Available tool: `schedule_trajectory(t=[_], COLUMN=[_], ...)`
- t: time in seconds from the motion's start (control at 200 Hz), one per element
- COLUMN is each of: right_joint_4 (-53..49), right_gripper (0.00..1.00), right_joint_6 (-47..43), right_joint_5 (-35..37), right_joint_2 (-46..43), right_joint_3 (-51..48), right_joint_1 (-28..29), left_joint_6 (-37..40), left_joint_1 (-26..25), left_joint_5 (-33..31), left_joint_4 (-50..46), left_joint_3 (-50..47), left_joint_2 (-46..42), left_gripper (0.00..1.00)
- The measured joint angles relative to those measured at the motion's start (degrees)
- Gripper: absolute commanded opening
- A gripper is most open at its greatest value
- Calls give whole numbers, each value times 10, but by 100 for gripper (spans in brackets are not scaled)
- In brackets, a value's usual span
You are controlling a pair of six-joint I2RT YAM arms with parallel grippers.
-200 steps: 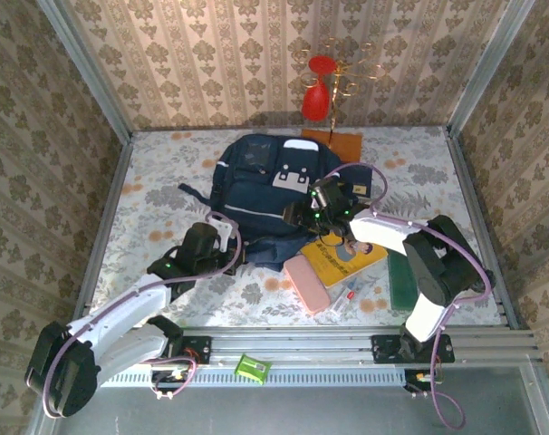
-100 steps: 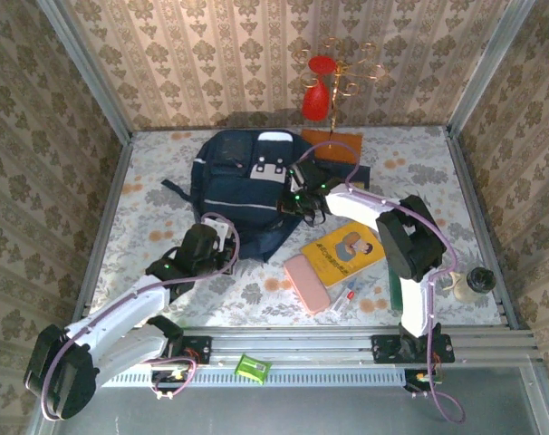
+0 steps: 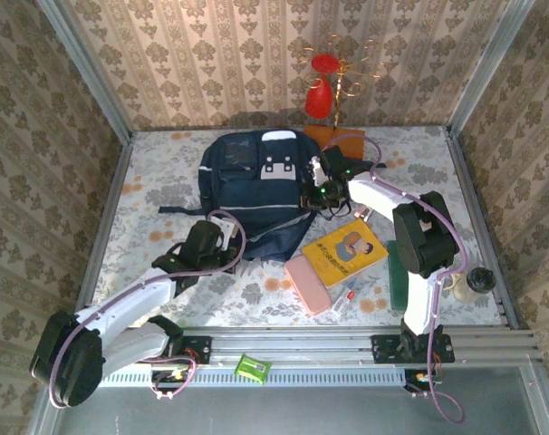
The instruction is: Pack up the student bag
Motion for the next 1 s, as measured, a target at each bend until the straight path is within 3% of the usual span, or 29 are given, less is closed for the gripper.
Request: schedule_trajectory(t=[0.445,0.615,0.725,0.835,1.0], right_joint_4=[-71,-90,-88,-72,-52], right_gripper=[3,9,24,46,74], right_joint_6=[-47,-45,-38,-31,-23], right_joint_5=[-1,-5,-9,-2,56], right_joint_2=[27,53,56,52,-25], right_joint_3=[75,120,128,120,28], right_joint_1=[-30,-31,-32,-33,-30], left_joint_6=[6,5,5,5,6], left_joint_1=[50,44,28,20,20], left_joint_5=[-13,13,25,31,33], left_joint_4=[2,14,24,24,23], left_joint_3=[-8,-9,-9,-9,-9], left_joint_2=[-3,-3,-3,-3,-3], left_gripper=[0,0,0,0,0])
